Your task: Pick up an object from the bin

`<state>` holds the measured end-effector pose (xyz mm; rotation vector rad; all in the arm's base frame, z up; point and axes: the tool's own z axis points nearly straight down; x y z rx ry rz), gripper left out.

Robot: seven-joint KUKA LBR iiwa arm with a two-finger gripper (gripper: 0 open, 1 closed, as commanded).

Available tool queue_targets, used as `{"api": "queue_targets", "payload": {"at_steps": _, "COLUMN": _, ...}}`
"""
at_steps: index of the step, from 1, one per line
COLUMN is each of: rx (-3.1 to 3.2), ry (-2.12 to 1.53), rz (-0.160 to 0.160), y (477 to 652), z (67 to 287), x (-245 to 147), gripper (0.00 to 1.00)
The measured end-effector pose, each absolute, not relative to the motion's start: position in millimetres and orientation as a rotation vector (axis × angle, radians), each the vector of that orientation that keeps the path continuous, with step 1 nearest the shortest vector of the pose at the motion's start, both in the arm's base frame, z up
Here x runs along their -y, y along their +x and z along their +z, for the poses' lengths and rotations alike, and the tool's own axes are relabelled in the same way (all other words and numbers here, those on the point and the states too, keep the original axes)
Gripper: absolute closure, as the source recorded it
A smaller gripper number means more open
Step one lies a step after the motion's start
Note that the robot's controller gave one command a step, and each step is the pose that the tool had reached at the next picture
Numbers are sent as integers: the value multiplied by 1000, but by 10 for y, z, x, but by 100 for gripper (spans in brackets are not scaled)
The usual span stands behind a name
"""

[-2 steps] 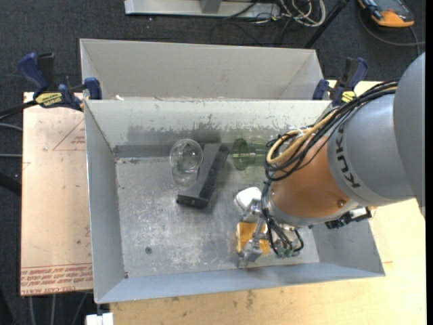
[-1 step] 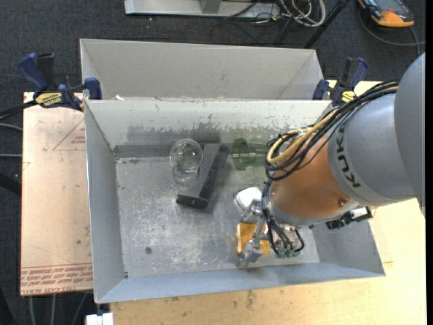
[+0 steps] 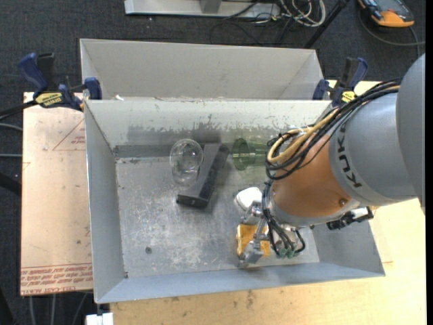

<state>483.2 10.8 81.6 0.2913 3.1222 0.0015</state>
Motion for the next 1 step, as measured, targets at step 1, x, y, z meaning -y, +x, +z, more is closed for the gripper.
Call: {"api": "queue_targets", "payload": {"at_steps": 1, "rx": -3125, "ry": 292, "rz": 2, "y": 4828, "z": 847, "x": -111, "gripper": 100}}
